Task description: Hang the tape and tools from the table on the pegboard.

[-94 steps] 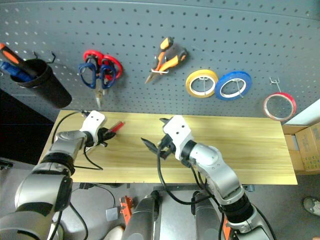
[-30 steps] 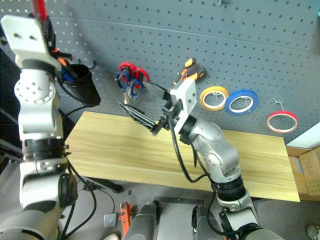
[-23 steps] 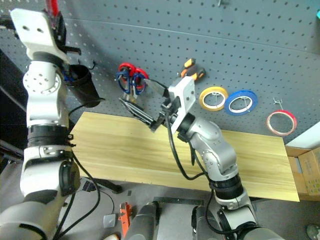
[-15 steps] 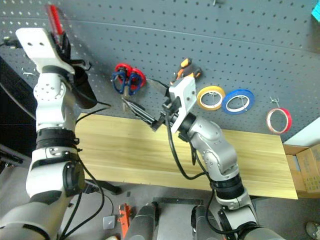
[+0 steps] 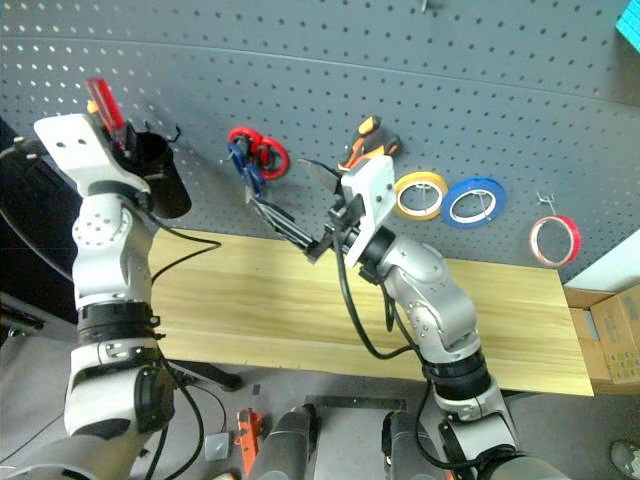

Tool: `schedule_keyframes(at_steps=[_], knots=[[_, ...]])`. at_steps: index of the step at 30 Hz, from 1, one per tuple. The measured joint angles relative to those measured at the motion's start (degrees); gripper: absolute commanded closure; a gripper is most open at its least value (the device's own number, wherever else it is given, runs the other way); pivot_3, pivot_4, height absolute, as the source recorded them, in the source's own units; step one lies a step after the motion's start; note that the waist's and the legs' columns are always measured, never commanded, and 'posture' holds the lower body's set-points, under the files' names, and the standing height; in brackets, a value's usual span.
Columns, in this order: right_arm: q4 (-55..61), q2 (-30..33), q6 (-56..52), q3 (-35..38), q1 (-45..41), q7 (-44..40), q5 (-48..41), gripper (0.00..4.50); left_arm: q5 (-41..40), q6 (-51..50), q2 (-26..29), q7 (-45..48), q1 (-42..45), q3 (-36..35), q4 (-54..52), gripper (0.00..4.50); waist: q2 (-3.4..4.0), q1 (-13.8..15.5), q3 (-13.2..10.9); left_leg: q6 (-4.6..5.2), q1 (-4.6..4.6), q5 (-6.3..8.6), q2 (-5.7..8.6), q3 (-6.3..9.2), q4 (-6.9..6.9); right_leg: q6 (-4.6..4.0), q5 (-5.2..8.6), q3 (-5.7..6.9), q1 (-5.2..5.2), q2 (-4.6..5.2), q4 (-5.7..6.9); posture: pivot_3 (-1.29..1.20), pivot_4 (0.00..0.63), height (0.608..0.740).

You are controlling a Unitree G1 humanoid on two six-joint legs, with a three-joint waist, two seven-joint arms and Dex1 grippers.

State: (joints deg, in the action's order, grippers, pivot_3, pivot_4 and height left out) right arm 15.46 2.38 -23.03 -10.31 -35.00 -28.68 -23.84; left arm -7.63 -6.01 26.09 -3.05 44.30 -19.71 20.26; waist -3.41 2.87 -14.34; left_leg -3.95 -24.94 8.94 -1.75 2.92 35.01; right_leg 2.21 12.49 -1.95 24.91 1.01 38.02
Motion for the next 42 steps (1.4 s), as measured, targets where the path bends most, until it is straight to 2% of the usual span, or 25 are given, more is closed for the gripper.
schedule_keyframes(at_steps=[6, 13, 25, 30, 33, 37, 42], knots=[[-0.01, 0.00, 0.00, 0.00, 0.00, 0.00, 0.01, 0.00, -0.63, -1.26, 0.05, 0.13, 0.03, -0.10, -1.90, 0.03, 0.00, -0.01, 0.00, 0.01, 0.08, -0.02, 0.00, 0.00, 0.00, 0.00, 0.00, 0.00, -0.08, 0.00, 0.00, 0.17, 0.163, 0.740], [-0.01, 0.33, 0.00, 0.00, 0.00, 0.03, 0.12, 0.00, -1.10, -2.33, 0.04, -0.28, 0.02, -0.23, -2.52, 0.03, 0.00, -0.01, 0.01, 0.01, 0.08, -0.03, 0.00, 0.00, 0.00, 0.00, 0.00, 0.00, -0.08, 0.00, -0.01, 0.17, 0.157, 0.740], [-0.19, 1.81, 1.20, 0.14, 0.01, 1.75, 3.92, 0.00, -0.08, -5.94, -0.13, 0.98, -0.23, 2.72, -11.93, 0.03, -0.04, 0.10, 0.34, -0.01, 0.08, -0.04, 0.01, 0.00, 0.00, 0.00, -0.01, -0.01, -0.11, 0.00, -0.03, 0.17, 0.131, 0.740], [2.07, 5.70, 1.38, 0.18, 3.46, 4.10, 8.21, 0.00, -1.43, -12.48, -5.03, 3.70, -3.30, 7.74, -21.75, 0.03, 0.00, 0.44, 1.19, -0.01, 0.12, -0.03, 0.07, 0.01, 0.00, 0.00, -0.01, -0.01, -0.33, 0.04, -0.24, 0.16, 0.111, 0.740], [5.98, 7.78, 1.49, 0.23, 10.44, 6.36, 10.82, 0.00, -3.20, -18.30, -10.41, 3.79, -8.28, 11.41, -28.81, 0.03, 0.01, 0.35, 2.29, 0.02, 0.26, 0.01, 0.08, 0.01, -0.03, 0.00, 0.00, -0.02, -0.58, 0.05, -0.37, 0.14, 0.100, 0.740], [10.79, 8.60, 1.49, -0.03, 17.37, 9.34, 14.38, 0.00, -5.05, -23.58, -15.91, 5.05, -12.06, 17.98, -35.25, 0.03, 0.09, -0.07, 2.59, 0.05, 0.44, -0.04, 0.05, 0.01, 0.02, 0.08, 0.01, -0.04, -0.71, -0.01, -0.36, 0.10, 0.083, 0.740], [14.35, 10.09, 1.97, 0.19, 24.60, 11.88, 17.95, 0.00, -5.25, -24.82, -17.11, 6.32, -18.41, 19.56, -38.17, 0.03, 0.76, -2.03, 4.57, 0.06, 1.22, -0.03, 0.04, -0.26, -0.06, -0.09, 0.25, -0.31, -1.33, -0.02, -0.50, 0.07, 0.062, 0.740]])
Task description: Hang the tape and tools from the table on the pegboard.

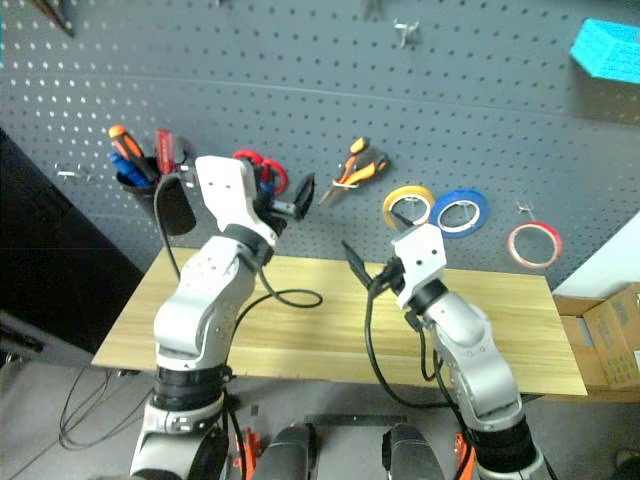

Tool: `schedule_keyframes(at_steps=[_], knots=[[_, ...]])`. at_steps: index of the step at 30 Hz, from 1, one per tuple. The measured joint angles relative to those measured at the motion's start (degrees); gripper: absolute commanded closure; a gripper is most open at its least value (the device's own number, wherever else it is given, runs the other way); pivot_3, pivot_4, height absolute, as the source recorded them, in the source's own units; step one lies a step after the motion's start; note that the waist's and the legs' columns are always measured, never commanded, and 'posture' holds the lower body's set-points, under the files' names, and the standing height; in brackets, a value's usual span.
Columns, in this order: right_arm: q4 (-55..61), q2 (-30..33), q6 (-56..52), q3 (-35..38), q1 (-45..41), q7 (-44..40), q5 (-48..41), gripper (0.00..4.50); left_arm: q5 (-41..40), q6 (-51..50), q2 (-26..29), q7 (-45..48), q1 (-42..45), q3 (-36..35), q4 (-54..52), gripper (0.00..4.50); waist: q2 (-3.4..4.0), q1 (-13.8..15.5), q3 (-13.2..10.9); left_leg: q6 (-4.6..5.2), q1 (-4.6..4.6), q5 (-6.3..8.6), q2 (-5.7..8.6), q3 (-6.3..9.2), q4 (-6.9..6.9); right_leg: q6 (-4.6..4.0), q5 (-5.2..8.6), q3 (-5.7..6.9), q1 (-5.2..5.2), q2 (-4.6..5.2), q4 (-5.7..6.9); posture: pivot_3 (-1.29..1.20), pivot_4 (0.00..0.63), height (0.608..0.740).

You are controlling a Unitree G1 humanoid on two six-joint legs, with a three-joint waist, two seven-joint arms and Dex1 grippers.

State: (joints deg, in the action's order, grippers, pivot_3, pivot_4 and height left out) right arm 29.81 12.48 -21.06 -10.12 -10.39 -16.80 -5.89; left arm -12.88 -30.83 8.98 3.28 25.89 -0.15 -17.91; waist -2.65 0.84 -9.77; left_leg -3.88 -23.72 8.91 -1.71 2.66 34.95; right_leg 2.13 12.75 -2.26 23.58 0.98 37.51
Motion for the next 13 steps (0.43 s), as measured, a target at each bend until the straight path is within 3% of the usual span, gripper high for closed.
schedule_keyframes(at_steps=[3, 7, 11, 13], knots=[[0.34, 1.99, 0.92, 0.26, 5.87, 0.80, 2.06, 0.00, -0.35, -1.08, -0.32, 0.07, -9.26, -0.56, -0.34, 0.03, 0.43, -0.83, 1.63, 0.05, 0.25, 0.04, -0.01, -0.01, -0.07, 0.00, -0.01, -0.01, -0.34, 0.00, -0.36, 0.06, 0.046, 0.740], [-0.17, 1.42, -1.29, 4.29, 12.69, 4.74, 3.31, 0.00, -0.19, -2.38, 1.53, 0.52, -18.90, -3.31, 2.16, 0.03, 0.45, -1.08, 2.36, -0.05, 0.29, 0.17, -0.01, -0.05, -0.04, 0.00, -0.01, -0.04, -0.37, 0.01, -0.52, 0.06, 0.024, 0.740], [-2.61, -0.32, -2.09, 9.30, 16.51, 8.67, 3.82, 0.00, 1.58, -1.18, 5.28, 2.38, -22.39, -4.38, 4.08, 0.03, 0.60, -1.15, 3.68, -0.19, 0.28, 0.33, -0.01, -0.07, 0.01, 0.00, -0.02, 0.01, -0.28, 0.05, -0.93, 0.06, 0.003, 0.740], [-4.17, -1.45, -2.07, 10.95, 16.47, 9.87, 3.77, 0.00, 1.71, 0.33, 5.87, 3.25, -22.37, -5.05, 6.51, 0.03, 1.25, -1.33, 4.73, 0.00, 0.03, 0.45, -0.17, 0.03, -0.06, 0.02, -0.38, 0.34, -0.40, 0.00, -1.99, 0.05, 0.000, 0.740]])
